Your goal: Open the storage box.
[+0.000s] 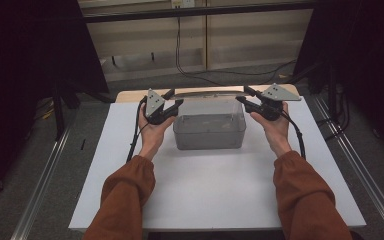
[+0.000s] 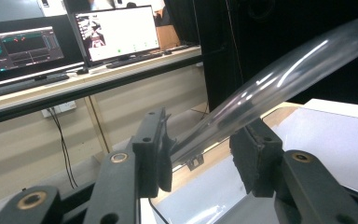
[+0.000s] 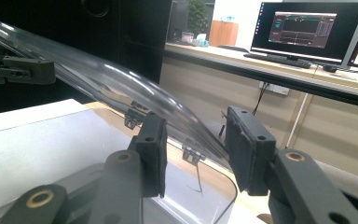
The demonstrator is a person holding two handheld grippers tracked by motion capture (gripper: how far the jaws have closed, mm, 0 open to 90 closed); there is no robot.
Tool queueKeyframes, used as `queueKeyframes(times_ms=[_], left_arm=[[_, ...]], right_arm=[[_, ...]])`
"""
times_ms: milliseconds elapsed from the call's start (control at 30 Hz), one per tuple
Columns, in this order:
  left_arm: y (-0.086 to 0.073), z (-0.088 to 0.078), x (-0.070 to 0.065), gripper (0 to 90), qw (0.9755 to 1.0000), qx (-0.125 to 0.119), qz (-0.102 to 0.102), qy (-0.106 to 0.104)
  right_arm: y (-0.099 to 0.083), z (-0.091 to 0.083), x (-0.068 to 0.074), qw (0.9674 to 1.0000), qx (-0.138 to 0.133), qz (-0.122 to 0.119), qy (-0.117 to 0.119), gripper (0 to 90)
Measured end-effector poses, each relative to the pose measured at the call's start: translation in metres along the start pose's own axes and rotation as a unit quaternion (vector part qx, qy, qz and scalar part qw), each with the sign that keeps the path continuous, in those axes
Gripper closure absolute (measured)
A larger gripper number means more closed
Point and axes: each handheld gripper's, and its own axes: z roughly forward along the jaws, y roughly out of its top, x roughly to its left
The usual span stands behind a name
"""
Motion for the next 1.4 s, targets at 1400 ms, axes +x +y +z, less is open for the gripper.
queueKeyframes(times_ms=[1400], left_arm=[[0.006,0.03,0.021,62.5,0.9998,0.01,-0.009,0.013]], right_arm=[[-0.002,0.036,-0.028,0.9993,-0.015,0.035,-0.002,64.8]])
